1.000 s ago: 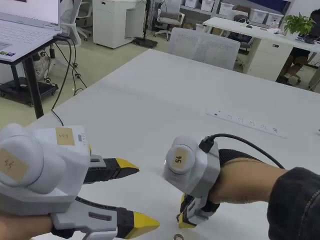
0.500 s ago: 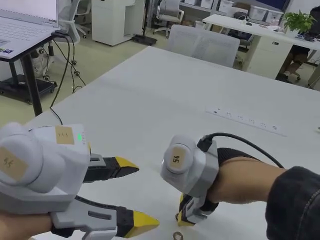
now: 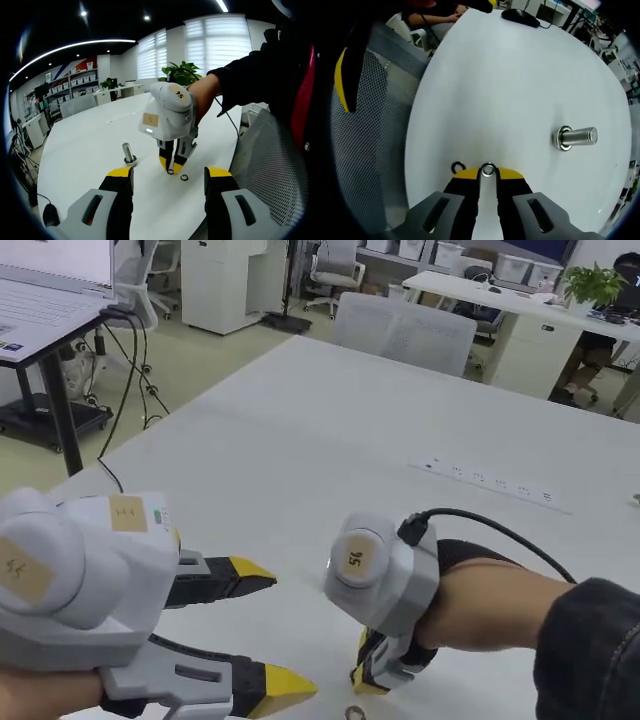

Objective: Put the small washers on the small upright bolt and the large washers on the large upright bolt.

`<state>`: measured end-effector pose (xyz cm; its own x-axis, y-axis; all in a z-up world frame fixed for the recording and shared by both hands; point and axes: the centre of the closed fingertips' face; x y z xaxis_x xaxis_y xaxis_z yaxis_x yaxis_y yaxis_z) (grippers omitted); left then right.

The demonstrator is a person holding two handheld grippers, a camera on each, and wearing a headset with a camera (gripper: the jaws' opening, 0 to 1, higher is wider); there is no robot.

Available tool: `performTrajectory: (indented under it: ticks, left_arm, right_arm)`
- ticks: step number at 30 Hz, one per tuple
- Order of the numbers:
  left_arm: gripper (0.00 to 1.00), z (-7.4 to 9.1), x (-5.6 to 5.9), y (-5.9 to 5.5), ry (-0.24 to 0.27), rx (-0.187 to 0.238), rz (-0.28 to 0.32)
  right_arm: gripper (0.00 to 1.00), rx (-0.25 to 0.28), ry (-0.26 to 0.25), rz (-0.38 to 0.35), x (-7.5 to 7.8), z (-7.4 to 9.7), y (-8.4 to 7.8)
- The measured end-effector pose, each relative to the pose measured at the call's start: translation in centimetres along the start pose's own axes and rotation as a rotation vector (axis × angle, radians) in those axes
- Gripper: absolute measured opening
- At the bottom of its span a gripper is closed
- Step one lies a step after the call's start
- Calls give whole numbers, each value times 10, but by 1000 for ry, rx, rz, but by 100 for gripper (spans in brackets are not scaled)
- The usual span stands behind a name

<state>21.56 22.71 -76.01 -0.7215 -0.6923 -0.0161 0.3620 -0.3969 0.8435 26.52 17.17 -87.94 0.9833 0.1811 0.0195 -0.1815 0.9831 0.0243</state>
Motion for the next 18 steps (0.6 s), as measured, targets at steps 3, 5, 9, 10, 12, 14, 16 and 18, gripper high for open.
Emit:
performTrajectory:
  ticks: [3,5,9,10,12,14,16,18]
  left_arm:
    - [56,1,-1,0,3,0,1]
    - [56,1,-1,0,4,1,2]
    - [56,0,0,0,-2,-3,-2]
    - [56,-1,0,0,-3,-3,-3]
    - [56,-1,0,0,-5,-4,-5]
    - [56,-1,0,1,-5,-5,-6]
    - [56,-1,-1,1,-6,-4,-6]
    - [56,-2,-1,1,-6,-3,-6]
  right_arm:
    - [14,-2,3,-6,-1,1,-3]
    - [14,-2,-2,-8,0,3,-6]
    - [14,8,-15,-27,4,12,-11]
    - [14,12,-17,-33,5,14,-12]
    - [14,21,-20,-47,6,20,-16]
    - [14,23,-24,-61,9,24,-22]
    - [14,21,-35,-70,12,27,-27]
    - [14,26,-42,-86,14,31,-33]
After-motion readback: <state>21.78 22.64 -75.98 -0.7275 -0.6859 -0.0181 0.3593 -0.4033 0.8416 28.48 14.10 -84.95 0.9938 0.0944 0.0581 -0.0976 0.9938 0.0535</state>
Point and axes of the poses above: the centre of the closed fingertips' face, and the gripper's own axes: z roughly backward along the fingers, x roughly to its right, y roughly out of its top, and after that the axes turned 9 degrees about -x, right-handed
